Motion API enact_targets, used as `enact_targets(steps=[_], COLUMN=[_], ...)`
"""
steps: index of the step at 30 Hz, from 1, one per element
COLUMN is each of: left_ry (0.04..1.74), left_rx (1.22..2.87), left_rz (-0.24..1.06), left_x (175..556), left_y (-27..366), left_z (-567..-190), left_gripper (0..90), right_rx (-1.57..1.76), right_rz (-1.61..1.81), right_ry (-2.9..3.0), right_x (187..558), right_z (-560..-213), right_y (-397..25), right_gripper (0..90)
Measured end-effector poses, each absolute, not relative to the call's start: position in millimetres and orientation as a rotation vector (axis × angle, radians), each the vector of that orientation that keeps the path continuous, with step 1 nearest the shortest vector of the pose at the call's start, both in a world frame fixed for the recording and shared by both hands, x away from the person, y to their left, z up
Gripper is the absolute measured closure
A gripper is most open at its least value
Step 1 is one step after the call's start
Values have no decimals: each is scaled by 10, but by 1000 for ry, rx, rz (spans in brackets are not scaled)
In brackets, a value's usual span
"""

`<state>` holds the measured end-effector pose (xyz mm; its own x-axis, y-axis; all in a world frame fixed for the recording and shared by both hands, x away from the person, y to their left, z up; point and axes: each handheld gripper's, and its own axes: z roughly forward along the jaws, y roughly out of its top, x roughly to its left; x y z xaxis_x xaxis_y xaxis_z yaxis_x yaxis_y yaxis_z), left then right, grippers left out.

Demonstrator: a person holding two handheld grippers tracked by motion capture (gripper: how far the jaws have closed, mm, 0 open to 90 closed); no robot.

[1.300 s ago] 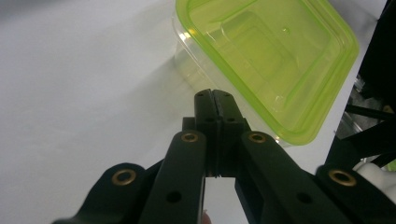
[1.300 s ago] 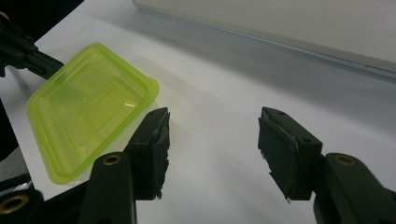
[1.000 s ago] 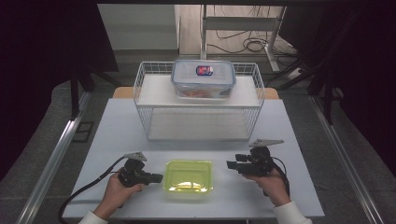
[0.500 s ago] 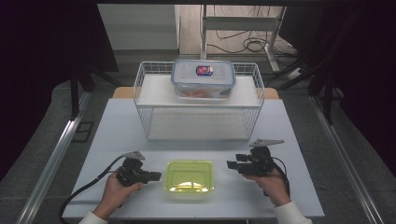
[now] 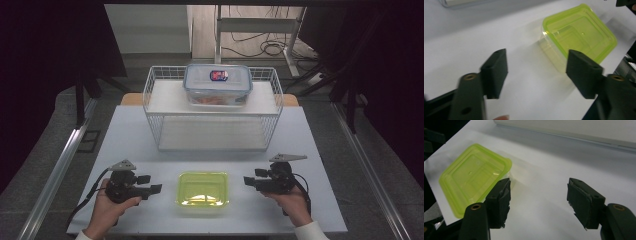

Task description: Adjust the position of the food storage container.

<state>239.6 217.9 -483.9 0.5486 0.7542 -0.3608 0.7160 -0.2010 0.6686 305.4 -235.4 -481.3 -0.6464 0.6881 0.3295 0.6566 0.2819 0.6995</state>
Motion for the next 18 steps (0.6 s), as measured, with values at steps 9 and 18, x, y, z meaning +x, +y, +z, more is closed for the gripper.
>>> enact_targets(steps=[9, 18], left_ry=[1201, 1176], left_rx=[1896, 1888], left_rz=[-19, -46], left_x=[2353, 2359], left_y=[2156, 2124], left_z=[-4830, -4856], left_gripper=[222, 213], right_rx=[1326, 1335], right_rz=[1412, 1415], right_ry=[2456, 2478], right_x=[2882, 2818], right_z=[-4816, -4890], right_y=[-2379, -2328], right_gripper=[311, 296])
